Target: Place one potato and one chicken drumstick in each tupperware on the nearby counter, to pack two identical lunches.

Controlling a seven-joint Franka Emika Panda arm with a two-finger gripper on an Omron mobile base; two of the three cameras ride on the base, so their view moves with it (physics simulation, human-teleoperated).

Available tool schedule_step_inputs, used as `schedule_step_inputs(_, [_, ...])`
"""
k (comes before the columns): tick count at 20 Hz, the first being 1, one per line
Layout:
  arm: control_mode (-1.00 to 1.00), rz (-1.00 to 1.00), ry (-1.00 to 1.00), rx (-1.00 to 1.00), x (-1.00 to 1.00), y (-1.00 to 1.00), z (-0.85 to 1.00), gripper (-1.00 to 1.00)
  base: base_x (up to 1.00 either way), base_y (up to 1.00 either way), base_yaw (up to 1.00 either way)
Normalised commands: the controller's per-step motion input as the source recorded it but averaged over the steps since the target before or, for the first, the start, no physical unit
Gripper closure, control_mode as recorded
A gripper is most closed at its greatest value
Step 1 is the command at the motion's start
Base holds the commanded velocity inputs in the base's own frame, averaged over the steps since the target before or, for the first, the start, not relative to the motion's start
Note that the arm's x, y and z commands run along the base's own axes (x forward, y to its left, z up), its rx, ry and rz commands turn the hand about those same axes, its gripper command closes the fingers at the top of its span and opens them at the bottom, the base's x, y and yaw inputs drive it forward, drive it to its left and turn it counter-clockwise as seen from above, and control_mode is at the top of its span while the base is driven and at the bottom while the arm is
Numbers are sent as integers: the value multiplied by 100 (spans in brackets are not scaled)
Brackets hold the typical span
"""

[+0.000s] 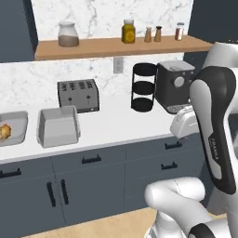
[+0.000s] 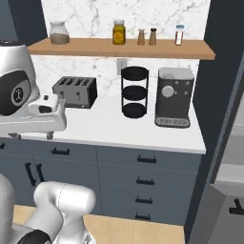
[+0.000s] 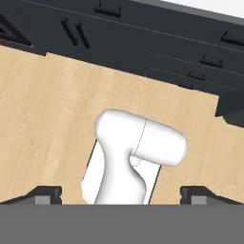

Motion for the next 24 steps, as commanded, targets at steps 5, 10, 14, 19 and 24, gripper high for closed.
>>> schedule_step_inputs(5, [100, 0, 0, 0, 0, 0, 0, -100, -11, -100, 5])
schedule_step_inputs(10, [100, 0, 0, 0, 0, 0, 0, -100, -15, -100, 6])
schedule_step_inputs(14, [100, 0, 0, 0, 0, 0, 0, -100, -12, -100, 6])
schedule_step_inputs(19, [100, 0, 0, 0, 0, 0, 0, -100, 0, -96, 3])
schedule_step_inputs(24, [100, 0, 0, 0, 0, 0, 0, -100, 0, -78, 1])
